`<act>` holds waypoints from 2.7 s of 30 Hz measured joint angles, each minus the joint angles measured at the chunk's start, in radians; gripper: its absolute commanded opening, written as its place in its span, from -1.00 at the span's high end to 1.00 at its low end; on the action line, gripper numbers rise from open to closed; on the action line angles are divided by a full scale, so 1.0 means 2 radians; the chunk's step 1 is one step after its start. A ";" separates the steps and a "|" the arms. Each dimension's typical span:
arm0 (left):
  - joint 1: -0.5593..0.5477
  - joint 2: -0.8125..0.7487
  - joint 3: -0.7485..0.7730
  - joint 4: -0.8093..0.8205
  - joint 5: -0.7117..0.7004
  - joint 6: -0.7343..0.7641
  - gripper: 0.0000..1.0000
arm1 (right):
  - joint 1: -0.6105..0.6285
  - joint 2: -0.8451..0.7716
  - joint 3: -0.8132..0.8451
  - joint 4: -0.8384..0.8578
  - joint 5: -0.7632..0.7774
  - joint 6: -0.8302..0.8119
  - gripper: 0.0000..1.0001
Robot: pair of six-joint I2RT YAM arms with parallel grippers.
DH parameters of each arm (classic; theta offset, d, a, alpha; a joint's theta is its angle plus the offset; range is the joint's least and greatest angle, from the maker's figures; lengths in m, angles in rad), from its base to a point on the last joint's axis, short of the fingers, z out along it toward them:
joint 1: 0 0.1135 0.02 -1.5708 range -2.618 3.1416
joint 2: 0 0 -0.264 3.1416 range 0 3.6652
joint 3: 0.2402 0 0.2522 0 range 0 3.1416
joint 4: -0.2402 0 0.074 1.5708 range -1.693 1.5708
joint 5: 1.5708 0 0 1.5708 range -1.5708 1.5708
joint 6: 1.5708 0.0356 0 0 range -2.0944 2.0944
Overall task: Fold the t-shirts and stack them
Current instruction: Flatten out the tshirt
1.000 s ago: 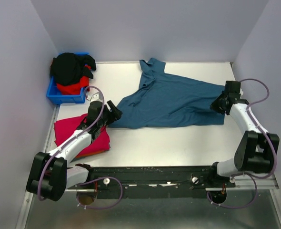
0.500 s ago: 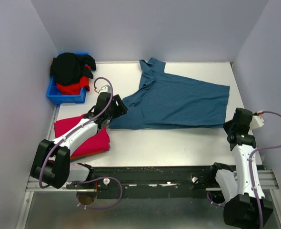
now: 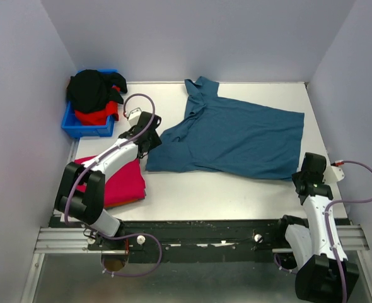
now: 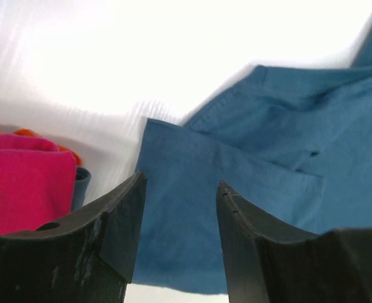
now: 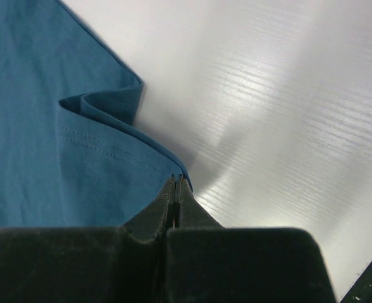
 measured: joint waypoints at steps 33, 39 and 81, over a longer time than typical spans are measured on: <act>0.023 0.155 0.071 -0.006 -0.022 -0.008 0.67 | 0.000 -0.058 -0.023 0.042 -0.007 0.000 0.99; 0.025 0.153 0.070 -0.004 -0.028 -0.006 0.04 | 0.000 -0.052 -0.023 0.044 -0.010 -0.001 0.99; 0.056 0.157 0.071 0.023 0.023 0.011 0.46 | 0.000 -0.033 -0.023 0.060 -0.027 -0.010 0.99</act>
